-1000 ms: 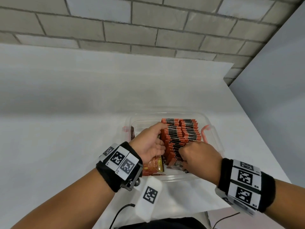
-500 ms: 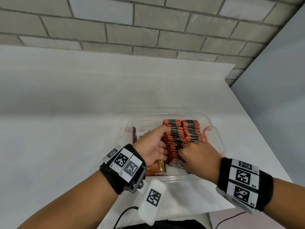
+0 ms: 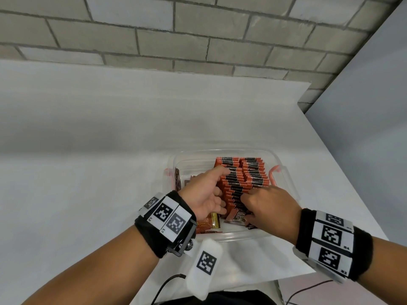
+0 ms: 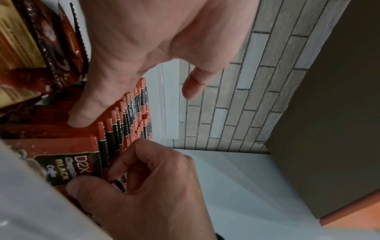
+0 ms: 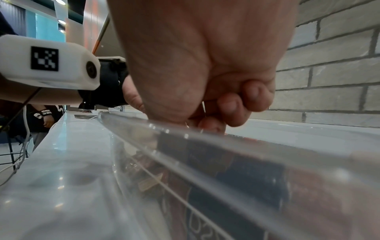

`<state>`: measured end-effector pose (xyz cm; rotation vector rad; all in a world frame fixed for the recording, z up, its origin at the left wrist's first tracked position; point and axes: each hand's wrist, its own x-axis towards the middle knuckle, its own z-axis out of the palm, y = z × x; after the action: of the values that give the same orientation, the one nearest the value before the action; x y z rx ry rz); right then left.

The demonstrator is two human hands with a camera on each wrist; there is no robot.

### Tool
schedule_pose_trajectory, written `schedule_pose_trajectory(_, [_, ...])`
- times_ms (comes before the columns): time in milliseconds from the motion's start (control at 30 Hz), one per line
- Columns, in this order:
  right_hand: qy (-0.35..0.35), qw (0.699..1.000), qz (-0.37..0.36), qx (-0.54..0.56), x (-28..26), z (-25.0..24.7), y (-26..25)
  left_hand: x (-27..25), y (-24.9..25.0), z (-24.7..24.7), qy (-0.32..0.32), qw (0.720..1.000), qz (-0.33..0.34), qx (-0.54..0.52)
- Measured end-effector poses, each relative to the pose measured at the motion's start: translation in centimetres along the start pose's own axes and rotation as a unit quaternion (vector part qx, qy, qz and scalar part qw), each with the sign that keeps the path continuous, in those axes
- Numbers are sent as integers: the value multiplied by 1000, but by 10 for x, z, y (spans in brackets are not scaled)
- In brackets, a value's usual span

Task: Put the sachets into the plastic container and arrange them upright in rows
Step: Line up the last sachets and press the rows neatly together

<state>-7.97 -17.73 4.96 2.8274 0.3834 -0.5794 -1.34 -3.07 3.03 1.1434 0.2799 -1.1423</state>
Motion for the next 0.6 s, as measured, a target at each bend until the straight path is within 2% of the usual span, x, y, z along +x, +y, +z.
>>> schedule_pose_trajectory(233, [33, 998, 8, 53, -4, -5, 1, -4, 1, -4, -1, 1000, 12, 11])
schedule_pose_trajectory(333, [56, 981, 61, 177, -2, -12, 8, -19, 12, -19, 4, 998, 64, -3])
schedule_pose_trajectory(400, [71, 953, 94, 280, 4, -21, 12, -37, 27, -32, 20, 992, 116, -35])
schedule_pose_trajectory(433, [67, 938, 105, 324, 7, -27, 13, -47, 35, -39, 37, 987, 149, -47])
schedule_pose_trajectory(500, [49, 919, 110, 376, 16, -41, 9, -61, 45, -62, 116, 969, 216, -34])
schedule_pose_trajectory(600, [17, 926, 83, 369, 40, -55, -6, -63, 39, -95, 239, 938, 245, 54])
